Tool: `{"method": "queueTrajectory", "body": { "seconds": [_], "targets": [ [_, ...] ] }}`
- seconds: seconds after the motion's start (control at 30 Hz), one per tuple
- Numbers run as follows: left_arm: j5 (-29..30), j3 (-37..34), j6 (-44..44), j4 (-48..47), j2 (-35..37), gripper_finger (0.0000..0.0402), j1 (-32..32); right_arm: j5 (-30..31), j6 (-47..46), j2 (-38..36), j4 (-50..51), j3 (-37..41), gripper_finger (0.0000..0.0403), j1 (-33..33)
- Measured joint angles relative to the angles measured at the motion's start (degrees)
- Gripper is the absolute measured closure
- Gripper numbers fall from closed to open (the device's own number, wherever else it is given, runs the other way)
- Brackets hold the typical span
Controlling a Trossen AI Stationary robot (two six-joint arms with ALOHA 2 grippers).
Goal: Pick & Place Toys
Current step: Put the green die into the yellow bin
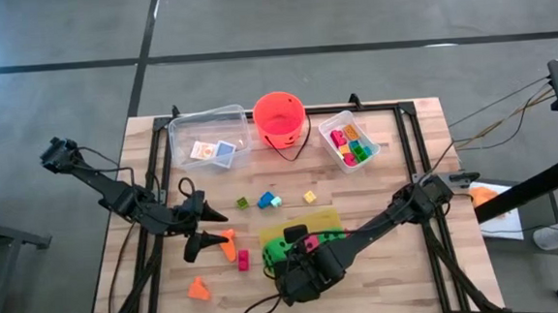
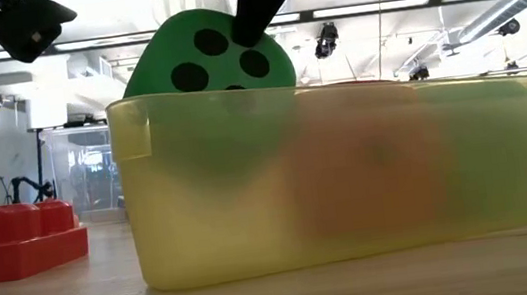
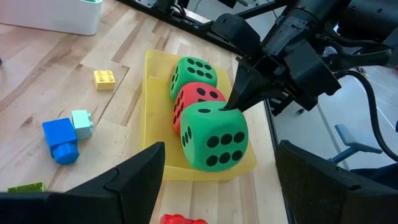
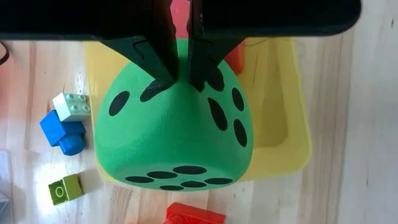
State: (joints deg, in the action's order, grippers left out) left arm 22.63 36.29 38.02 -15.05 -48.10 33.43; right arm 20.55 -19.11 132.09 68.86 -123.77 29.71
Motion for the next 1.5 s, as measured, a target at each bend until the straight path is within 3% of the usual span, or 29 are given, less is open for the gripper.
{"method": "queueTrajectory", "body": {
  "seconds": [0.5,0.83,1.0,1.17,1.5],
  "targets": [
    [0.00,0.00,0.00,0.00,0.00,0.0105,0.00,-0.21,0.68,0.05,0.09,-0.78,0.0382,0.00],
    [-0.01,0.00,0.00,0.00,0.00,0.0105,0.00,-0.32,-0.20,0.16,-0.03,-0.76,0.0228,0.04],
    [0.00,0.00,-0.04,0.00,0.00,0.0105,0.00,-0.34,-0.29,0.18,-0.07,-0.73,0.0175,0.04],
    [-0.01,0.00,-0.06,0.00,0.00,0.0105,0.00,-0.47,-1.53,-0.15,-0.04,-0.71,0.0150,0.03],
    [0.00,0.00,-0.15,-0.19,0.00,0.0105,0.00,-0.69,-1.97,-0.45,1.62,-1.94,0.0147,0.02]
  ]
}}
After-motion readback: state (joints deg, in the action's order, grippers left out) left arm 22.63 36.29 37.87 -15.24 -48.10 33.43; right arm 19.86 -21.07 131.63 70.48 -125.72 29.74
